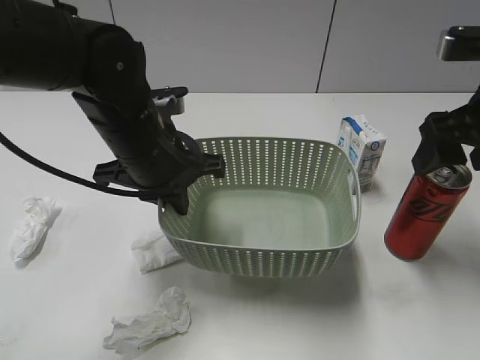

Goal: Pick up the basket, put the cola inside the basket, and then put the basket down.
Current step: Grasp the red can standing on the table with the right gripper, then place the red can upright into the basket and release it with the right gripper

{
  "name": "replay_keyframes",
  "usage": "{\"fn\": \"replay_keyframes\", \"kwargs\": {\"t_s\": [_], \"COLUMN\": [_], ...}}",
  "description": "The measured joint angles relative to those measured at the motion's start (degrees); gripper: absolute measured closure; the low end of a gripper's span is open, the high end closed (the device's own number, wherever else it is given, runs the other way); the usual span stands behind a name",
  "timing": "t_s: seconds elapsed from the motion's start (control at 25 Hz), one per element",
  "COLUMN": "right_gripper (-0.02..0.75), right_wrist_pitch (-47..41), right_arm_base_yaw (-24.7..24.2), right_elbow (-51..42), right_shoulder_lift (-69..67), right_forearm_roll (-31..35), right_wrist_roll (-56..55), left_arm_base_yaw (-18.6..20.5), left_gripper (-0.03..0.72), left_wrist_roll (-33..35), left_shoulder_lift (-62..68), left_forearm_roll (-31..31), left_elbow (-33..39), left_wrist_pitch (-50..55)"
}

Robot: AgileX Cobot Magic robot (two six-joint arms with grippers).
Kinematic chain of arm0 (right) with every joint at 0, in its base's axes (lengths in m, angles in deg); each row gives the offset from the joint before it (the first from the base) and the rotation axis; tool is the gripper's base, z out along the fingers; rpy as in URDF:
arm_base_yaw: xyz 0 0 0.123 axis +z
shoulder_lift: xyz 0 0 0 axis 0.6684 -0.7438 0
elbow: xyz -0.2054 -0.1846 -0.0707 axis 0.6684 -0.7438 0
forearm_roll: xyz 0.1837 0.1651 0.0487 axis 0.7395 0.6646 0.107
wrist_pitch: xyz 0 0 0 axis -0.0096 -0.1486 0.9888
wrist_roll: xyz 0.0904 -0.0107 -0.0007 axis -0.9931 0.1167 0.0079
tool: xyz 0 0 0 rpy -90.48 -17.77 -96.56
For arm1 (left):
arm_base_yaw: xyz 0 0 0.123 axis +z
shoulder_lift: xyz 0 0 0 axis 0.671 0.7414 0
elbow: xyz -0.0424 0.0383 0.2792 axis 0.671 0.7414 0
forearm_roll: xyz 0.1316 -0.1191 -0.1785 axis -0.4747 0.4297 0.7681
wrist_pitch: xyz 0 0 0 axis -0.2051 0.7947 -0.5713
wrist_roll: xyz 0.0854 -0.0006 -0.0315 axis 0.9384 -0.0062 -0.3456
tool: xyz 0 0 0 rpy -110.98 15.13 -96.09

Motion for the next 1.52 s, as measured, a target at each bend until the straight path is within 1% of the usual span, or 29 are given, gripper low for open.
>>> {"fn": "replay_keyframes", "kwargs": {"t_s": [0.32, 0.44, 0.56, 0.6, 0.84, 0.92, 1.0, 1.16, 1.32, 1.44, 1.52], "right_gripper": [0.136, 0.171, 0.225, 0.239, 0.239, 0.239, 0.239, 0.239, 0.239, 0.239, 0.239], "right_wrist_pitch": [0.2, 0.3, 0.4, 0.5, 0.5, 0.5, 0.4, -3.0, -9.1, -14.5, -17.5], "right_arm_base_yaw": [0.0, 0.0, 0.0, 0.0, 0.0, 0.0, 0.0, 0.0, 0.3, 2.3, 5.3], "right_elbow": [0.0, 0.0, 0.0, 0.0, 0.1, 0.1, 0.3, 3.0, 9.1, 15.1, 19.2], "right_shoulder_lift": [-6.4, -7.1, -7.2, -7.3, -7.3, -7.3, -7.2, -5.3, -1.8, 0.1, 0.7], "right_forearm_roll": [0.0, 0.0, 0.0, 0.0, -0.1, -0.3, -1.0, -3.3, -4.0, -4.5, -4.5], "right_wrist_roll": [0.0, 0.0, 0.0, 0.0, 0.0, 0.0, 0.0, 0.1, 1.5, 2.2, 2.4], "left_arm_base_yaw": [0.0, 0.0, 0.0, 0.0, 0.1, 0.5, 1.0, 1.8, 1.8, 1.8, 1.8], "left_gripper": [0.690, 0.690, 0.690, 0.690, 0.690, 0.690, 0.690, 0.690, 0.690, 0.690, 0.690], "left_wrist_roll": [0.0, 0.0, 0.0, 0.0, -0.4, -2.5, -5.8, -8.7, -8.9, -9.1, -9.1], "left_shoulder_lift": [0.0, 0.0, 0.0, 0.0, 0.0, 0.0, 0.0, 0.0, 0.0, 0.0, 0.0], "left_forearm_roll": [2.7, 4.3, 5.0, 4.9, 4.0, 3.4, 1.2, -4.0, -6.5, -6.6, -6.6], "left_elbow": [0.0, 0.0, 0.0, 0.0, 0.0, 0.0, 0.0, 0.0, 0.0, 0.0, 0.0], "left_wrist_pitch": [-0.9, -1.4, -1.9, -2.3, -2.3, -0.8, 0.9, 2.9, 3.4, 2.9, 2.5]}}
